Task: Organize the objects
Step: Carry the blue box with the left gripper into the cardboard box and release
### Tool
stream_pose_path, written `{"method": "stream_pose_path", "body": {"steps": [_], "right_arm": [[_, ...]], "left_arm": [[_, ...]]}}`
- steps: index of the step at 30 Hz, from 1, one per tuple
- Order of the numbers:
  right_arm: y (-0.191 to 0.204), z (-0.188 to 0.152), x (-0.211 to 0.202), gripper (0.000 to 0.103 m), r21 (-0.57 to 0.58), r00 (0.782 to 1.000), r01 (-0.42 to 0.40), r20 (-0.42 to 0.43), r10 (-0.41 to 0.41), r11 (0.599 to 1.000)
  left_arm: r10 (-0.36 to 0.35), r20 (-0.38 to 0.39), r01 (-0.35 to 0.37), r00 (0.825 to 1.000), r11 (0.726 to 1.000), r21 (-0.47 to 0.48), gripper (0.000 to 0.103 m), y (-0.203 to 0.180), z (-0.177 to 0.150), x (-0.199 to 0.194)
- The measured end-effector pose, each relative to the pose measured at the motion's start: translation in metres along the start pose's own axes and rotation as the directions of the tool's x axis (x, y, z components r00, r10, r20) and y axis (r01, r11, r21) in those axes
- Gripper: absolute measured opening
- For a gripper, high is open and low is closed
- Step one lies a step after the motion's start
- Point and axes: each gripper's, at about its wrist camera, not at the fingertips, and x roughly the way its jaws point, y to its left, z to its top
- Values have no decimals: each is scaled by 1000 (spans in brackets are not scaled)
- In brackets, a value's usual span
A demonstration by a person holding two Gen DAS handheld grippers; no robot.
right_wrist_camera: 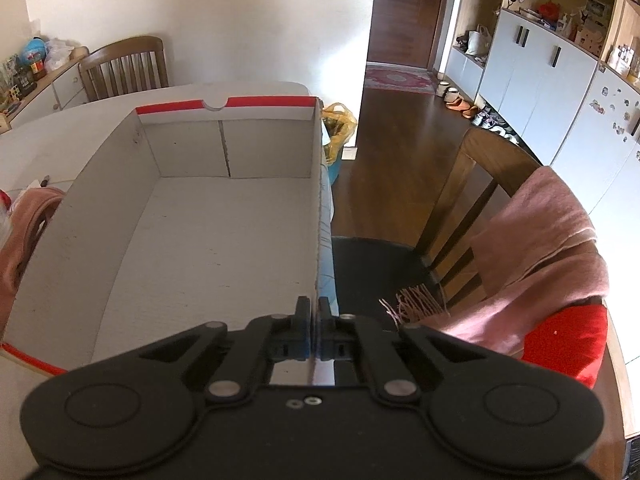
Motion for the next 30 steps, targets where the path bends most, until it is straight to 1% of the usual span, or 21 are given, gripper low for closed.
{"method": "stream_pose_path", "body": {"steps": [5, 10, 13, 15, 17, 18, 19, 21, 23, 24, 25, 27, 28, 30], "right_arm": [[2, 0, 0, 2, -9, 1000, -1, 1, 1, 1000], [2, 0, 0, 2, -14, 1000, -8, -1, 8, 1000], [2, 0, 0, 2, -20, 1000, -10, -5, 10, 1000], [2, 0, 0, 2, -25, 1000, -12, -5, 12, 1000], [2, 0, 1, 3, -26, 1000, -13, -8, 13, 1000], [2, 0, 1, 3, -28, 1000, -13, -9, 13, 1000], [2, 0, 1, 3, -29, 1000, -14, -9, 14, 999], [1, 0, 1, 3, -29, 1000, -16, -11, 16, 999], [1, 0, 2, 3, -28, 1000, -18, -12, 18, 999], [0, 0, 2, 3, -28, 1000, -20, -13, 19, 999], [0, 0, 2, 3, -28, 1000, -21, -13, 20, 999], [0, 0, 2, 3, -27, 1000, -23, -13, 23, 999], [0, 0, 2, 3, -28, 1000, -23, -12, 23, 999], [0, 0, 2, 3, -28, 1000, -23, -13, 23, 999]], "left_arm": [[-82, -10, 82, 997, 996, 39, 76, -21, 33, 22], [-159, -99, 166, 982, 984, 65, 76, -44, 53, 67], [-178, -161, 192, 971, 979, 71, 76, -55, 53, 95], [-170, -197, 189, 966, 978, 85, 76, -60, 51, 112], [-158, -249, 189, 956, 976, 106, 76, -66, 49, 128], [-155, -270, 190, 950, 975, 112, 76, -67, 47, 134], [-154, -306, 197, 940, 974, 113, 76, -68, 45, 143], [-146, -354, 197, 924, 974, 111, 76, -70, 43, 155], [-129, -407, 189, 904, 976, 109, 76, -70, 38, 168], [-130, -430, 191, 893, 977, 100, 76, -69, 36, 172], [-140, -460, 199, 877, 976, 84, 76, -68, 34, 177], [-146, -481, 208, 864, 975, 78, 76, -68, 31, 183], [-144, -498, 209, 855, 975, 77, 76, -68, 31, 184], [-138, -514, 208, 847, 975, 80, 76, -69, 31, 185]]}}
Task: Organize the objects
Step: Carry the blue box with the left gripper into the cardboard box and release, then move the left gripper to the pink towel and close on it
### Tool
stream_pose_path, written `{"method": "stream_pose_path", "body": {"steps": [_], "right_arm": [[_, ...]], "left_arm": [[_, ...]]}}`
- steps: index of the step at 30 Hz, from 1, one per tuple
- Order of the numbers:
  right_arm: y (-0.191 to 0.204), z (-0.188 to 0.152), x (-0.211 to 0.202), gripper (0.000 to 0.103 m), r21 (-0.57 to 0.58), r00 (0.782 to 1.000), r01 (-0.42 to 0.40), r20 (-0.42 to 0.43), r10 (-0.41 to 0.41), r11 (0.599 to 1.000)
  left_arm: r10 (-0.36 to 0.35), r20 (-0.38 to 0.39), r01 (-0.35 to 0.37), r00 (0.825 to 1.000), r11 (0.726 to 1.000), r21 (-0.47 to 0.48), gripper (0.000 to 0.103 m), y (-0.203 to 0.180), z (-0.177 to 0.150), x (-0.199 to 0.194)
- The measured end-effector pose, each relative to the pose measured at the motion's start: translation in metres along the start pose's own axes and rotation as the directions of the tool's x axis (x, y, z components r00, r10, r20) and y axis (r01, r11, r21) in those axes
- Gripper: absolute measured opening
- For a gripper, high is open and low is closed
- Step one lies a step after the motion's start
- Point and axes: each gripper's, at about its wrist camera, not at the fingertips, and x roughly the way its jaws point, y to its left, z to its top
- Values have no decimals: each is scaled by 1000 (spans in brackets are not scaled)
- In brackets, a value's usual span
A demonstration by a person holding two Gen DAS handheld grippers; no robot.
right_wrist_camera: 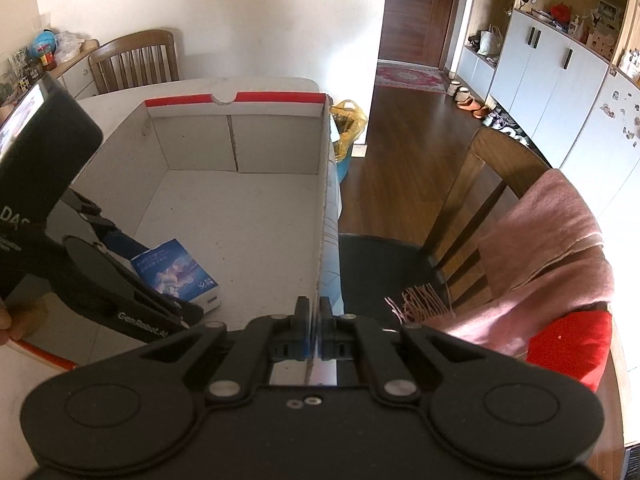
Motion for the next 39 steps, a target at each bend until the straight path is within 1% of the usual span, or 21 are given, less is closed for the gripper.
{"method": "stream_pose_path", "body": {"steps": [3, 5, 7, 9, 11, 14, 16, 21, 22, 23, 26, 30, 33, 36, 39], "right_arm": [[0, 0, 0, 3, -1, 1000, -2, 0, 2, 1000], [1, 0, 0, 3, -4, 1000, 0, -2, 0, 1000], [1, 0, 1, 3, -5, 1000, 2, -3, -2, 1000], [1, 0, 2, 3, -1, 1000, 2, -6, -2, 1000], [2, 1, 2, 3, -2, 1000, 3, -8, -3, 1000], [3, 1, 1, 3, -4, 1000, 7, -11, -7, 1000], [4, 1, 1, 3, -6, 1000, 12, -14, -12, 1000], [5, 1, 2, 3, -4, 999, 23, -26, -23, 1000], [5, 2, 2, 3, -2, 999, 25, -28, -25, 1000], [5, 2, 2, 3, 3, 999, 27, -30, -27, 1000], [7, 3, 3, 3, 4, 999, 37, -33, -37, 999], [8, 4, 4, 3, 4, 998, 47, -40, -47, 999], [8, 5, 5, 3, 12, 998, 51, -46, -50, 999], [7, 6, 6, 3, 24, 997, 54, -51, -53, 998], [8, 6, 6, 4, 26, 997, 60, -53, -59, 998]], "left_arm": [[-7, -34, 7, 999, 1000, 4, 76, 0, -1, 2], [-16, -36, 16, 999, 1000, -2, 76, 0, -1, -1], [-22, -20, 22, 1000, 1000, -1, 77, 1, -3, -6], [-30, 5, 30, 1000, 1000, -4, 77, -1, -3, -10], [-54, 31, 54, 998, 998, -20, 77, 2, -8, -19], [-75, 88, 77, 993, 997, -29, 77, 3, -18, -37], [-86, 137, 89, 987, 996, -21, 77, 3, -25, -47], [-78, 233, 87, 969, 996, -26, 77, 10, -42, -81], [-76, 250, 86, 965, 996, -31, 77, 6, -35, -81], [-73, 266, 85, 961, 996, -36, 77, 8, -40, -87], [-45, 304, 65, 952, 996, -55, 77, 16, -53, -100], [-5, 341, 43, 940, 994, -103, 77, 40, -70, -116], [35, 357, 15, 934, 991, -136, 77, 55, -88, -120], [85, 367, -25, 926, 986, -165, 82, 74, -107, -127], [119, 374, -47, 920, 979, -197, 83, 92, -122, -133]]}}
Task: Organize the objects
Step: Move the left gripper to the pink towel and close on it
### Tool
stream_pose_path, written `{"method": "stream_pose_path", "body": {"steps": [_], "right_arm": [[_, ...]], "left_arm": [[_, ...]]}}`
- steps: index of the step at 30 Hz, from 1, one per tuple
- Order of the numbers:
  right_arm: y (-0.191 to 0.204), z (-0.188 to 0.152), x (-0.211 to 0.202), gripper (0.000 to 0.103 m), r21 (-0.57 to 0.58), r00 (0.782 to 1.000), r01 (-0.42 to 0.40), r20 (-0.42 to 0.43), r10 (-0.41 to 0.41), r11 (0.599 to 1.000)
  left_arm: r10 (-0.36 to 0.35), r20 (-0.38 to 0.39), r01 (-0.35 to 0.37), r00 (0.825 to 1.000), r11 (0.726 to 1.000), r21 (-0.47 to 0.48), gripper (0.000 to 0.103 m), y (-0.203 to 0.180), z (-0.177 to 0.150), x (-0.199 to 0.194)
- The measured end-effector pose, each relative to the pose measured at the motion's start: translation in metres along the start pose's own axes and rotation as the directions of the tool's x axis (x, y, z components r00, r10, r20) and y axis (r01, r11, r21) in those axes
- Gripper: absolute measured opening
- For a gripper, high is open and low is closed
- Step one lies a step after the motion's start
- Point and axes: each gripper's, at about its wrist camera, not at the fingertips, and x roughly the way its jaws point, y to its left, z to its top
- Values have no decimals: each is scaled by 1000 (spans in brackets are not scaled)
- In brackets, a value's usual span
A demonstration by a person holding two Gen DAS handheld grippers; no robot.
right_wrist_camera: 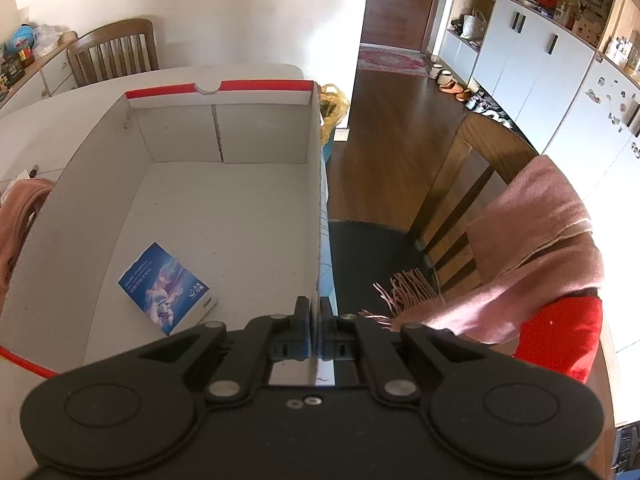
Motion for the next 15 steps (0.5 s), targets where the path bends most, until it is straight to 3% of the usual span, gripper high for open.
{"method": "stream_pose_path", "body": {"steps": [5, 8, 15], "right_arm": [[1, 1, 1, 4, 2, 1000, 10, -5, -10, 1000], [2, 2, 2, 4, 4, 1000, 14, -9, -14, 1000], [2, 3, 3, 4, 11, 1000, 20, -15, -20, 1000]], "left_arm": [[21, -5, -21, 1000, 998, -54, 88, 32, -7, 4], [45, -3, -45, 999, 997, -62, 101, 43, -9, 14], [112, -55, -114, 992, 992, -46, 102, 66, -13, 52]]}}
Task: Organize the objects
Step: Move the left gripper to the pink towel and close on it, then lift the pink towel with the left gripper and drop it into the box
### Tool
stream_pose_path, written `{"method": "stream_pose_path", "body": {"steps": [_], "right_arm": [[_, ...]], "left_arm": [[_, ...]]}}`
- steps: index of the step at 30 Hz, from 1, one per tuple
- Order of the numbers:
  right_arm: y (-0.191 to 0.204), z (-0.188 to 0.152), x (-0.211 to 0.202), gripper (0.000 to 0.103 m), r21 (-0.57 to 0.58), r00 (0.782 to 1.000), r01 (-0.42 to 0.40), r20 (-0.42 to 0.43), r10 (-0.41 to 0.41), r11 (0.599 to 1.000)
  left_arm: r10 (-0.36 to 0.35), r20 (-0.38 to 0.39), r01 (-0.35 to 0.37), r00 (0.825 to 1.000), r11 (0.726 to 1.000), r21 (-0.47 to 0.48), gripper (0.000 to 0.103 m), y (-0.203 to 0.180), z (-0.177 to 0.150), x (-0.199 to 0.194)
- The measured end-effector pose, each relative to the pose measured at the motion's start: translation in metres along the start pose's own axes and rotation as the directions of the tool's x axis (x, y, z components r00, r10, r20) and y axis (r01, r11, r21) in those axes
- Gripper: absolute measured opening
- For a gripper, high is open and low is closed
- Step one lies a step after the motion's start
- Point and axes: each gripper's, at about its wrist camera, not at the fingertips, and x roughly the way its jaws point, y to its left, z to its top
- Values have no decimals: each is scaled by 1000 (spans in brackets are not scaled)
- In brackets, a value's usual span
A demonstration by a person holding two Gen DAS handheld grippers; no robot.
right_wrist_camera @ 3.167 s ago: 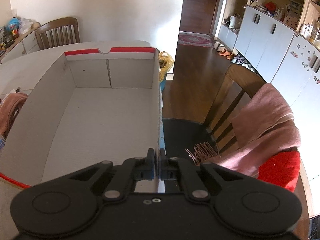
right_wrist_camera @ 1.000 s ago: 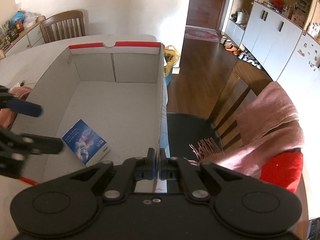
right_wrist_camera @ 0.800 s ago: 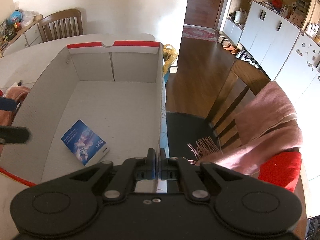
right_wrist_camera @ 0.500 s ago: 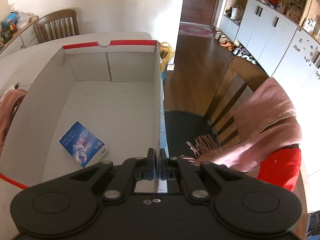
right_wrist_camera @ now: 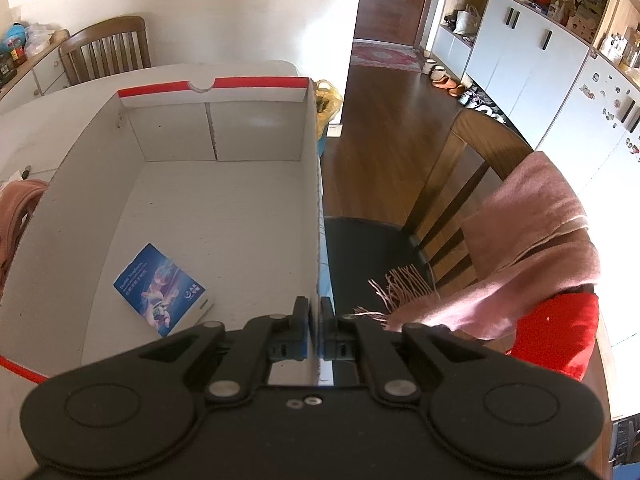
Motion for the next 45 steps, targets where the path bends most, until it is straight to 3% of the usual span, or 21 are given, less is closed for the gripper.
{"method": "stream_pose_path", "body": {"steps": [8, 17, 20, 25, 27, 29, 30, 38, 45], "right_arm": [[1, 1, 2, 5, -4, 1000, 8, -6, -8, 1000], [1, 1, 4, 5, -1, 1000, 9, -7, -9, 1000], [0, 1, 4, 5, -1, 1000, 9, -7, -9, 1000], [1, 1, 4, 5, -3, 1000, 8, -6, -8, 1000], [1, 1, 4, 5, -5, 1000, 8, -5, -8, 1000], [0, 1, 3, 5, -6, 1000, 8, -4, -8, 1000], [0, 1, 3, 5, -5, 1000, 6, -2, -6, 1000], [-1, -1, 1, 5, -7, 1000, -2, 6, 2, 1000], [0, -1, 0, 5, -9, 1000, -4, 10, 4, 1000]], "left_arm": [[60, -43, -58, 997, 997, 55, 102, 3, -2, 41], [104, -41, -100, 994, 991, 83, 100, 2, -11, 49], [98, -42, -95, 994, 993, 76, 85, 2, -13, 46], [109, -38, -105, 993, 991, 87, 53, 0, -16, 39], [114, -39, -110, 993, 990, 85, 35, 0, -16, 35], [114, -46, -110, 992, 990, 84, 28, -1, -15, 31], [109, -49, -105, 993, 991, 80, 18, 0, -14, 28], [-5, 4, 5, 1000, 1000, 7, 13, 7, 6, -19], [-78, 94, 80, 993, 997, -14, 13, 4, 33, -65]]}}
